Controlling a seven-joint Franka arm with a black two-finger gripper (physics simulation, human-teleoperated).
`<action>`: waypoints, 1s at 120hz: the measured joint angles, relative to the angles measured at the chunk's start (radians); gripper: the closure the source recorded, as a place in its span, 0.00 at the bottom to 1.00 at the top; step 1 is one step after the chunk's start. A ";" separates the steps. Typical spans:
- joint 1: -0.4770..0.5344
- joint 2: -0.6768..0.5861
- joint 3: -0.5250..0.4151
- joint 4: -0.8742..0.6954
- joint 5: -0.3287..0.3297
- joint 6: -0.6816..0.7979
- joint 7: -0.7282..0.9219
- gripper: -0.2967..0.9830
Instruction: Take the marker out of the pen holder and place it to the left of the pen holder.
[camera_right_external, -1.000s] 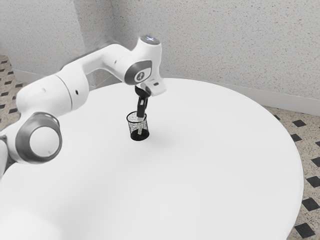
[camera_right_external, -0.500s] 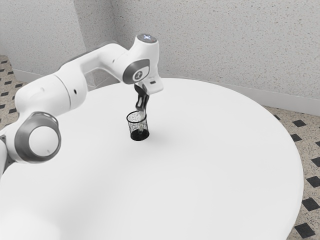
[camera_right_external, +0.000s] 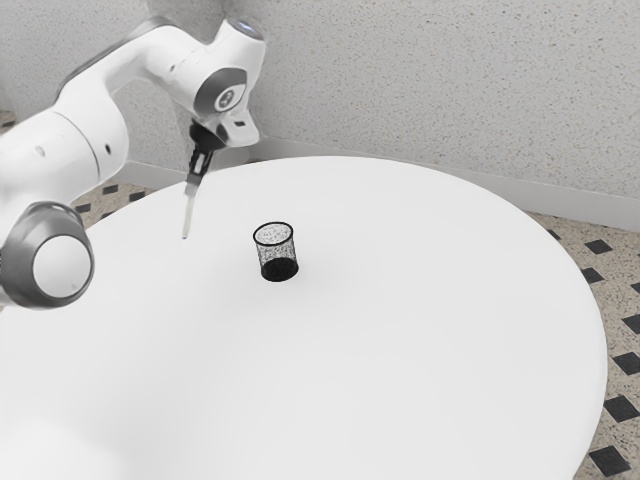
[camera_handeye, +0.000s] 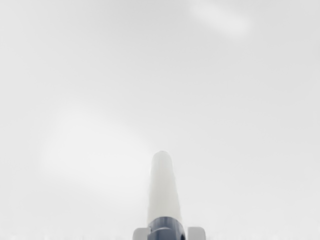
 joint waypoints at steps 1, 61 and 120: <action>0.003 0.002 0.001 0.000 0.000 -0.007 -0.002 0.84; 0.109 0.185 0.000 0.031 -0.061 -0.124 -0.191 0.85; 0.106 0.119 0.002 0.001 -0.128 -0.022 -0.307 0.36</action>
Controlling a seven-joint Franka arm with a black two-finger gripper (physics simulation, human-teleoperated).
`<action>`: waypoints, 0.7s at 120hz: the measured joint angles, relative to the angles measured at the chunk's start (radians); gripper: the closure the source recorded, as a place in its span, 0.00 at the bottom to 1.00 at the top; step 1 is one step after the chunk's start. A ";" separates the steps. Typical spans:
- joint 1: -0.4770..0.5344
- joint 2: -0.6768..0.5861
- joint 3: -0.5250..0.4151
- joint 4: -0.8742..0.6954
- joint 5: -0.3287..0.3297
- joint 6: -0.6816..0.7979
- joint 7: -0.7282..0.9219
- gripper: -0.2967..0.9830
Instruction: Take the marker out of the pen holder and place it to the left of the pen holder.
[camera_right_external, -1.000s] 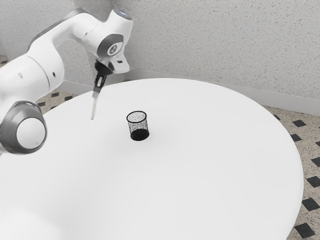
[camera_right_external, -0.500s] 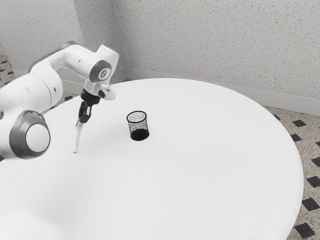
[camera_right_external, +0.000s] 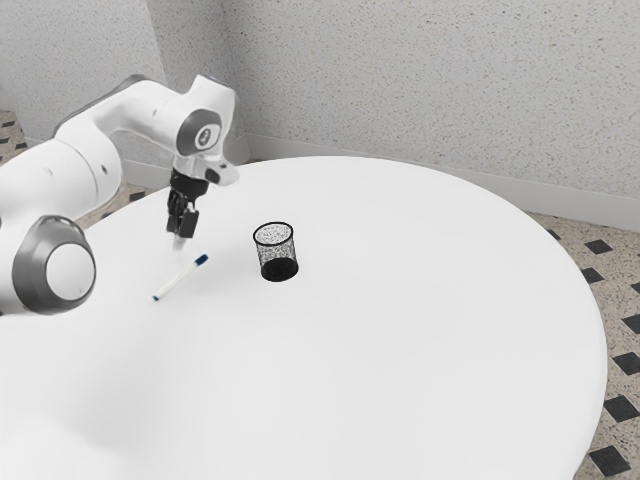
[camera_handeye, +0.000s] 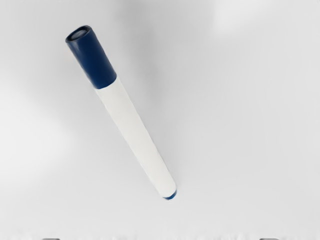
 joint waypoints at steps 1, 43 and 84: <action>0.000 -0.011 0.001 -0.007 -0.003 0.000 -0.001 0.36; -0.025 -0.914 0.090 -0.712 -0.398 0.039 -0.155 0.26; -0.244 -0.956 0.247 -0.715 -0.466 0.067 -0.279 0.24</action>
